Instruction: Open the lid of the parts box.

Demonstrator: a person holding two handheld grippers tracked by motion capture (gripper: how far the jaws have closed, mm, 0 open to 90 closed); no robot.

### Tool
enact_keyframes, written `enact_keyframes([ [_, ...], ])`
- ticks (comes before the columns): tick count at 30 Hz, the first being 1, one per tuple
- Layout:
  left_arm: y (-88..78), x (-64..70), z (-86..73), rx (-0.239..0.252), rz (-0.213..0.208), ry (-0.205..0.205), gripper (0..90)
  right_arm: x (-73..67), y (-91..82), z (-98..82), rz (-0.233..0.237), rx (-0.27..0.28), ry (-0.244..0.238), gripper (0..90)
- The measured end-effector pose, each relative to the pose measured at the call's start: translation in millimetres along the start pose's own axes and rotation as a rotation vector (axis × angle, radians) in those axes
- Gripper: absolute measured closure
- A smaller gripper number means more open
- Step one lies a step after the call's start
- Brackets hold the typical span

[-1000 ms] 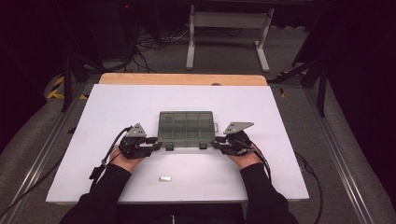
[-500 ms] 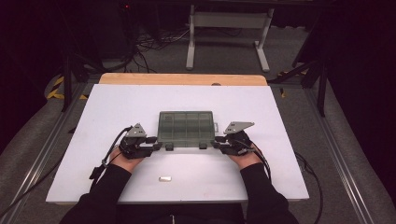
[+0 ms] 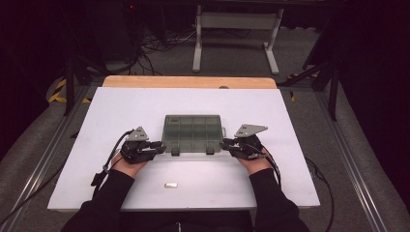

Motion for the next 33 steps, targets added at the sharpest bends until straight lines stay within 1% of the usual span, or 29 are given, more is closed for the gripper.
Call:
enact_keyframes([
  [2,-1.3,1.1,0.7,0.004,-0.007,0.003,81.5,0.0,-0.3,0.4,-0.001,0.002,0.000,74.5],
  [3,-4.0,3.0,2.9,0.020,-0.007,0.006,84.6,0.3,-0.8,0.9,-0.003,0.006,0.000,74.4],
  [4,-4.9,3.9,3.8,0.023,-0.011,0.009,87.0,0.4,-0.8,1.0,-0.003,0.007,0.000,74.4],
  [6,-5.1,4.4,5.0,0.030,-0.013,0.000,89.6,0.6,-1.0,1.3,-0.004,0.009,0.002,74.3],
  [9,-4.2,4.0,5.2,0.034,-0.018,-0.012,89.7,0.6,-1.3,1.7,-0.004,0.012,0.002,74.2],
  [11,-3.5,4.0,5.8,0.046,-0.017,-0.015,89.3,0.8,-1.4,1.9,-0.005,0.013,0.002,74.0],
  [12,-3.5,5.2,6.2,0.051,-0.018,-0.008,89.4,0.9,-1.6,2.0,-0.006,0.015,0.004,73.5],
  [14,-3.3,6.1,6.8,0.056,-0.016,0.018,89.8,1.0,-1.6,2.0,-0.006,0.016,0.004,73.2],
  [16,-2.7,7.2,6.8,0.057,-0.016,0.029,89.9,1.2,-1.7,1.7,-0.006,0.016,0.005,72.8],
  [19,-2.3,7.0,7.2,0.061,0.007,0.049,89.8,1.5,-2.3,1.2,-0.006,0.015,0.008,71.6],
  [22,-3.1,7.0,8.4,0.069,0.008,0.050,89.8,1.3,-2.3,0.3,-0.004,0.011,0.015,67.7],
  [23,-3.1,7.0,8.4,0.069,0.008,0.050,89.8,1.3,-2.3,0.3,-0.004,0.011,0.015,67.7],
  [24,-3.6,7.2,9.0,0.075,0.006,0.043,89.8,1.6,-1.8,-0.4,-0.006,0.007,0.019,65.7],
  [25,-4.3,7.3,10.2,0.085,0.001,0.037,89.7,1.5,-0.6,-1.4,-0.009,-0.001,0.025,60.1],
  [26,-4.6,7.7,10.8,0.090,-0.002,0.031,89.7,1.3,0.3,-1.4,-0.009,-0.003,0.025,57.4],
  [29,-5.4,7.6,11.9,0.098,-0.001,0.032,89.6,3.3,3.0,-0.6,-0.027,-0.016,0.015,48.7],
  [31,-5.8,7.9,12.4,0.102,-0.006,0.026,88.6,5.4,4.3,1.3,-0.029,-0.016,0.013,43.5],
  [32,-5.9,8.3,13.0,0.109,-0.010,0.013,87.2,6.5,4.9,2.2,-0.026,-0.019,0.010,41.5],
  [33,-6.3,8.4,13.2,0.110,-0.010,0.011,85.8,7.1,5.3,2.7,-0.023,-0.024,0.007,40.7],
])
Point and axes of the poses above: each handheld gripper's, and its own axes: y roughly forward along the jaws, z roughly out of its top, x roughly to its right, the point moved 9 cm from there along y, roughly forward along the jaws, and after that the axes turned 9 degrees about -y, right-handed, at the moved point
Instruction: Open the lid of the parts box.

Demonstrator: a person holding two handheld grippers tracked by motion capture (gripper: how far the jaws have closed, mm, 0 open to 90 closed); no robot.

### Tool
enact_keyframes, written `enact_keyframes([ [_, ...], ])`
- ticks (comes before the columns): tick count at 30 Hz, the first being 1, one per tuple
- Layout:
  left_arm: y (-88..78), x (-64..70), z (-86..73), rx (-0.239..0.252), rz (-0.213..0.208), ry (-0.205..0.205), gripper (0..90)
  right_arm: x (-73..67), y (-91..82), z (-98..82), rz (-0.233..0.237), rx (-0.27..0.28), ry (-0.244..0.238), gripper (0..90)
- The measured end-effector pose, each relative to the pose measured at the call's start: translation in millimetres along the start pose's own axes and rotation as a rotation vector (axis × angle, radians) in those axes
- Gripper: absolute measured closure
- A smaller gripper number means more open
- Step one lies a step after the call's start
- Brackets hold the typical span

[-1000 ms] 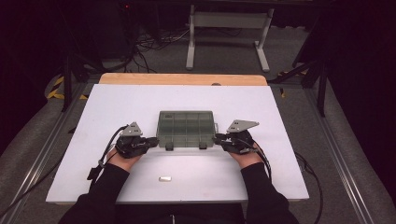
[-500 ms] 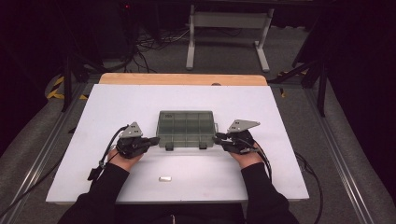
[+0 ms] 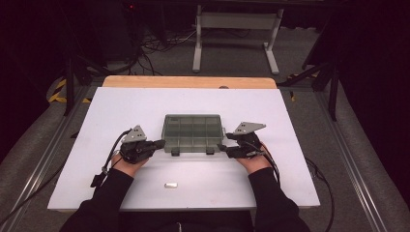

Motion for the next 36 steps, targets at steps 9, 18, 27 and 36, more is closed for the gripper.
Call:
enact_keyframes([
  [9,-0.9,1.2,1.2,0.009,-0.006,0.000,86.5,7.5,1.5,10.2,0.002,-0.042,-0.053,36.6],
  [18,-3.5,1.5,2.0,0.009,-0.013,-0.019,86.4,13.6,-1.2,19.6,-0.009,-0.043,-0.074,35.9],
  [27,-8.8,0.3,3.3,0.019,-0.010,-0.025,82.4,21.4,-3.2,32.4,-0.030,-0.043,-0.106,35.4],
  [36,-21.1,1.2,1.7,0.019,-0.030,-0.011,71.9,28.7,0.8,46.6,-0.041,-0.032,-0.124,36.7],
])
Point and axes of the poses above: each handheld gripper's, and its own axes: y roughly forward along the jaws, z roughly out of its top, x roughly to its right, the point moved 9 cm from there along y, roughly forward along the jaws, and after that the axes turned 9 degrees about -y, right-handed, at the moved point
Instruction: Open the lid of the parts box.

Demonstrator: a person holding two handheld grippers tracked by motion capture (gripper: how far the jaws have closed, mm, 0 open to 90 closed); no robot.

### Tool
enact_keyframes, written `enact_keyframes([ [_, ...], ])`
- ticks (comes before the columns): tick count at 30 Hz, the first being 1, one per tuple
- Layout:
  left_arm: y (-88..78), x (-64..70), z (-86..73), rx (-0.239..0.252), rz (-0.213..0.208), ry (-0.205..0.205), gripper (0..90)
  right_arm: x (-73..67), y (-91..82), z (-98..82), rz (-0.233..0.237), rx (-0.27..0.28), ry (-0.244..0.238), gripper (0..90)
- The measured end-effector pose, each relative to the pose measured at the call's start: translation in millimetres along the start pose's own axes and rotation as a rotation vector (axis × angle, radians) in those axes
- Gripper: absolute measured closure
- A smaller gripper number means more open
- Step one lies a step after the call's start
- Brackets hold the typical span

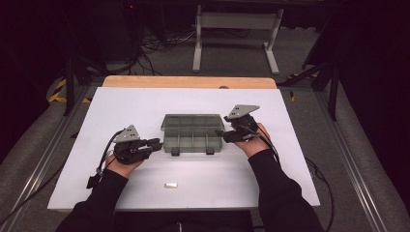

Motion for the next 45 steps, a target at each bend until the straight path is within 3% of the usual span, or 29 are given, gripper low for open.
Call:
enact_keyframes([
  [5,-8.6,-1.4,-2.8,0.010,0.001,0.014,62.5,6.8,1.9,8.9,-0.004,0.004,-0.011,37.9],
  [6,-11.9,-2.8,-2.7,0.018,0.006,0.016,57.5,10.5,2.4,11.2,-0.003,0.011,-0.005,38.4],
  [10,-16.8,-2.7,-2.8,0.021,0.002,0.020,53.9,16.9,3.1,14.2,0.013,0.014,0.022,40.3],
  [12,-20.8,-1.7,-1.9,0.030,-0.002,0.017,48.9,25.4,1.6,20.9,0.024,0.049,0.053,42.5],
  [21,-28.2,-0.4,1.7,0.058,-0.001,0.001,35.7,39.9,6.7,29.2,-0.002,0.030,0.027,46.7],
  [27,-31.4,-2.8,-0.7,0.064,0.024,0.014,27.0,50.6,14.8,29.4,-0.025,0.031,0.028,49.8],
  [35,-39.8,-7.7,-8.5,0.065,0.045,0.017,22.5,61.1,21.9,29.0,-0.042,0.047,0.053,54.1],
  [45,-53.6,-14.6,-11.5,0.109,0.056,0.011,16.8,73.6,31.2,32.4,-0.068,0.048,0.077,60.6],
])
Point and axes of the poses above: each handheld gripper's, and its own axes: y roughly forward along the jaws, z roughly out of its top, x roughly to its right, the point moved 9 cm from there along y, roughly forward along the jaws, and after that the axes turned 9 degrees about -y, right-handed, at the moved point
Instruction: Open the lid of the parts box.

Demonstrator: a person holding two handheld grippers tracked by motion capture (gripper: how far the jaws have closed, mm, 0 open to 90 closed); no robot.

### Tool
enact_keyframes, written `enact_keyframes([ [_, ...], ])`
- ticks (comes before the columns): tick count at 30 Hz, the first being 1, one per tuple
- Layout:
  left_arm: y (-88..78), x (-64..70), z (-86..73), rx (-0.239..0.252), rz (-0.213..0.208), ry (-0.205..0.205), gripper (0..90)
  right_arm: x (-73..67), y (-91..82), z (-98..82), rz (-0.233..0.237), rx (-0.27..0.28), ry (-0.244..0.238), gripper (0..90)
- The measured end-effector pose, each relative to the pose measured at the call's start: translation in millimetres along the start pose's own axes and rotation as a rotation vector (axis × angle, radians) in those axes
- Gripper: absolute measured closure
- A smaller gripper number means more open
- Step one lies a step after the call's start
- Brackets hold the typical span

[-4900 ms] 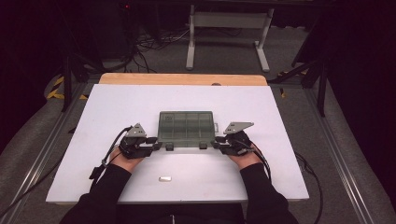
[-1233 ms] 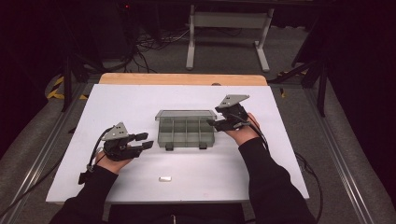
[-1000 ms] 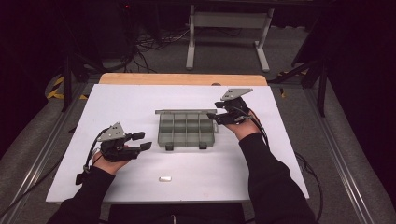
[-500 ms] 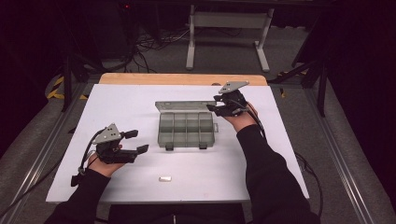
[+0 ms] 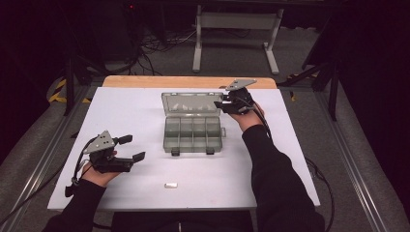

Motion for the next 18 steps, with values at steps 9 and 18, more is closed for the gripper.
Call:
enact_keyframes([
  [9,-1.2,-5.3,-3.8,-0.006,0.025,0.010,14.9,9.9,12.1,2.6,-0.010,0.017,0.044,63.6],
  [18,-3.5,-6.8,-2.5,0.005,0.027,0.003,15.1,15.3,22.7,1.8,-0.028,0.005,0.038,62.4],
])
Point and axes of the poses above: each handheld gripper's, and its own axes: y roughly forward along the jaws, z roughly out of its top, x roughly to its right, the point moved 9 cm from there along y, roughly forward along the jaws, and after that the axes turned 9 degrees about -y, right-handed, at the moved point
